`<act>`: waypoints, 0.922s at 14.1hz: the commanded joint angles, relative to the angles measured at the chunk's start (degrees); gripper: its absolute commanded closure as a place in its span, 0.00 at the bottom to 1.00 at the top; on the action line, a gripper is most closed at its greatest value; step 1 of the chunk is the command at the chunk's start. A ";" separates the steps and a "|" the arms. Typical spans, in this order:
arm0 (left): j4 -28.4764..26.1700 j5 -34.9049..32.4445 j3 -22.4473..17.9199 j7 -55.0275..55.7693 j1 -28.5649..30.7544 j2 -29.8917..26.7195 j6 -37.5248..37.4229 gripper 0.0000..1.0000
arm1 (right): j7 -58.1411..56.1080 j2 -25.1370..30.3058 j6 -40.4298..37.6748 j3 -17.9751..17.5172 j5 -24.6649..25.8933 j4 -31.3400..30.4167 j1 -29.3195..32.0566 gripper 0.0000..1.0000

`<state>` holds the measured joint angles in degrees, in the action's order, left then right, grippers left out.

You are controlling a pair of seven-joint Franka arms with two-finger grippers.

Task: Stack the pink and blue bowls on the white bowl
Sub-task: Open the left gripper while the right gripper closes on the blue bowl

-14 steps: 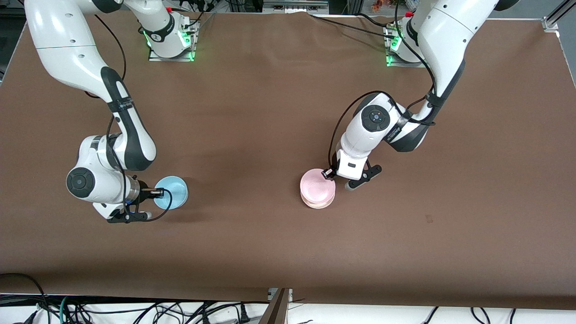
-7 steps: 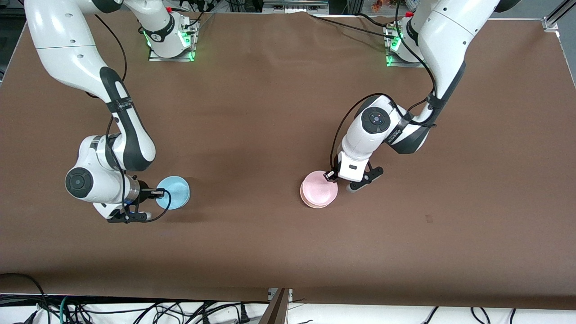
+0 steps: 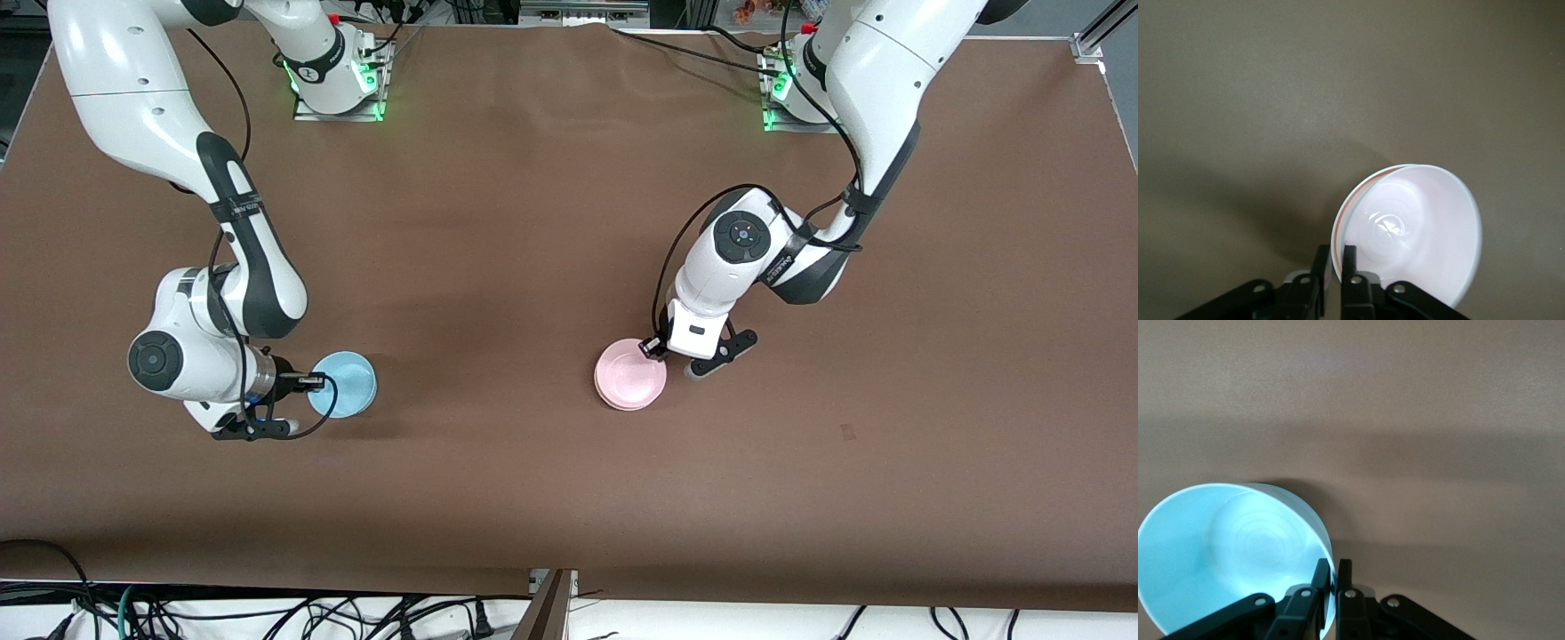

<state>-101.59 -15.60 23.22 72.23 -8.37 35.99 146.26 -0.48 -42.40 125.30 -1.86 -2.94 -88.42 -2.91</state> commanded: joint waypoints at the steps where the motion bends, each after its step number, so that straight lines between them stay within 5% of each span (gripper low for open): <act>1: 2.01 -2.06 -0.63 2.48 -0.95 0.75 -0.63 0.77 | -1.02 0.30 0.38 -0.25 -1.01 -0.52 0.45 0.92; 3: 2.01 -2.06 -0.63 2.57 -0.95 0.66 -0.63 0.77 | -0.93 0.30 0.38 -0.34 -1.01 -0.52 0.45 0.92; 6: 2.01 -2.06 -0.72 2.57 -0.95 0.57 -0.63 1.00 | -0.93 0.30 0.38 -0.25 -1.01 -0.52 0.45 0.92; 8: 2.01 -2.06 -0.72 2.57 -0.95 0.66 -0.71 1.00 | -1.02 0.30 0.38 -0.34 -1.01 -0.52 0.45 0.91; 9: 2.01 -2.15 -0.72 2.57 -0.95 0.75 -0.71 1.00 | -1.02 0.30 0.38 -0.34 -1.01 -0.52 0.45 0.72; 10: 2.01 -2.15 -0.72 2.57 -1.12 1.01 -0.63 1.00 | -0.58 0.30 0.47 -0.34 -1.10 -0.52 0.45 0.11; 11: 2.01 -2.15 -0.72 2.57 -1.13 1.45 -0.63 1.00 | -0.49 0.39 0.47 -0.34 -1.10 -0.52 0.45 0.00; 13: 2.27 -2.59 -1.77 2.57 -2.00 1.89 -0.63 1.00 | -0.40 1.00 0.12 -0.25 -1.10 0.00 0.27 0.00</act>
<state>-101.04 -15.70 23.03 73.06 -8.61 36.70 146.24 -0.47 -42.38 125.35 -1.86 -3.19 -88.34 -2.91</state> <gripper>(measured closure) 0.991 0.568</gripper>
